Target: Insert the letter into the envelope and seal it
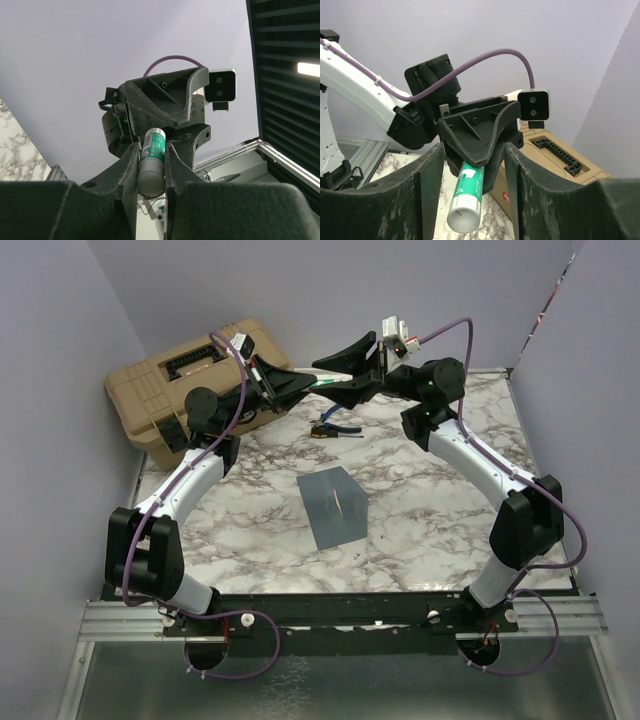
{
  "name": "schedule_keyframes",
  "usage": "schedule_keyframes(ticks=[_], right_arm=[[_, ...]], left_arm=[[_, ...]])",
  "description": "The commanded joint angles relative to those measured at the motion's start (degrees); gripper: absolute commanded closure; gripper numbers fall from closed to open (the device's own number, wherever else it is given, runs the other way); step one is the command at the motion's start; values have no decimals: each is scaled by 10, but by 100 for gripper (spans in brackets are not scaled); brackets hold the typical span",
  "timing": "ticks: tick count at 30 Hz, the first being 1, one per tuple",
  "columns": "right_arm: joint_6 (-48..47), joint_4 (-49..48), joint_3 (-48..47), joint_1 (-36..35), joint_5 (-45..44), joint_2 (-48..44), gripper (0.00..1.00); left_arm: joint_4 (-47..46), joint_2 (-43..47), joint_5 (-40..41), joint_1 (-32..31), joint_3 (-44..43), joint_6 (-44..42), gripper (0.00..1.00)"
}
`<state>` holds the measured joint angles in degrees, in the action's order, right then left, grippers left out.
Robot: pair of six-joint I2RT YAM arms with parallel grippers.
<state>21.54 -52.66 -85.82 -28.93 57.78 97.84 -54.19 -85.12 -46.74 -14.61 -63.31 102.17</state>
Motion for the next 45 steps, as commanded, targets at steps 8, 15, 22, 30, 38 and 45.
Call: schedule_keyframes(ticks=[8, 15, 22, 30, 38, 45], right_arm=[[-27, 15, 6, -6, -1, -1, 39], [-31, 26, 6, -6, -19, -5, 41], [-20, 26, -7, -6, -24, -2, 53], [-30, 37, -8, -11, -17, -4, 40], [-31, 34, -6, -16, -26, -6, 45], [-30, 34, -3, -17, -38, -7, 49]], left_arm=[[-66, 2, 23, -2, -21, 13, 100], [-86, 0, 28, -3, -16, 19, 100], [-90, 2, 30, -3, -10, 21, 100], [-91, 3, 33, -4, -5, 20, 100], [-90, 5, 36, -4, 4, 20, 100], [-87, 6, 43, -4, 12, 19, 100]])
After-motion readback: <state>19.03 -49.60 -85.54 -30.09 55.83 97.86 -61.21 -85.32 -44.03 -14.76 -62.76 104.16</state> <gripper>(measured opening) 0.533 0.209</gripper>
